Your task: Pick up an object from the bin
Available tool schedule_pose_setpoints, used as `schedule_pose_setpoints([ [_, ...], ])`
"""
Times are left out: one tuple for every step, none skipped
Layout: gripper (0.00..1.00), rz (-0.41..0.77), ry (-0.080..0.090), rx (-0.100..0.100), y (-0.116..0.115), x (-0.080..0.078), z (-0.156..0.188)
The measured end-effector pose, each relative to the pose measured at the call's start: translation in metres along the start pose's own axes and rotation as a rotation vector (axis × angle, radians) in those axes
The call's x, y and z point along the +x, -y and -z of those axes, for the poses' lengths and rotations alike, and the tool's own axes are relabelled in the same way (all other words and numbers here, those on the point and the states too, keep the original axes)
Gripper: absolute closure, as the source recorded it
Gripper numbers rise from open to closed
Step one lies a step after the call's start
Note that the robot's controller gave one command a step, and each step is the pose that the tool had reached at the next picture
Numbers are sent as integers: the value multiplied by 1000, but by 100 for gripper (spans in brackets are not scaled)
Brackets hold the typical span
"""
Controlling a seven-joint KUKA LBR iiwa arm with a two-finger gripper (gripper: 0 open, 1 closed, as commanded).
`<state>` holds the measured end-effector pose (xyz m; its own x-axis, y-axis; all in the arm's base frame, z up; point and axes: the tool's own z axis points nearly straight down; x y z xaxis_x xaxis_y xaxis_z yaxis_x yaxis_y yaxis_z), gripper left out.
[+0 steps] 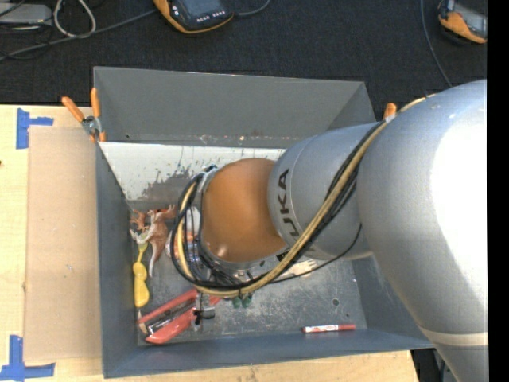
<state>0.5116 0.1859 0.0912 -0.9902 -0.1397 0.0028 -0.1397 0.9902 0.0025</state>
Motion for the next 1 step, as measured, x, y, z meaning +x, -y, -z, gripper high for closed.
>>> schedule_pose_setpoints([
  [0,48,11,0,-18,24,-18],
])
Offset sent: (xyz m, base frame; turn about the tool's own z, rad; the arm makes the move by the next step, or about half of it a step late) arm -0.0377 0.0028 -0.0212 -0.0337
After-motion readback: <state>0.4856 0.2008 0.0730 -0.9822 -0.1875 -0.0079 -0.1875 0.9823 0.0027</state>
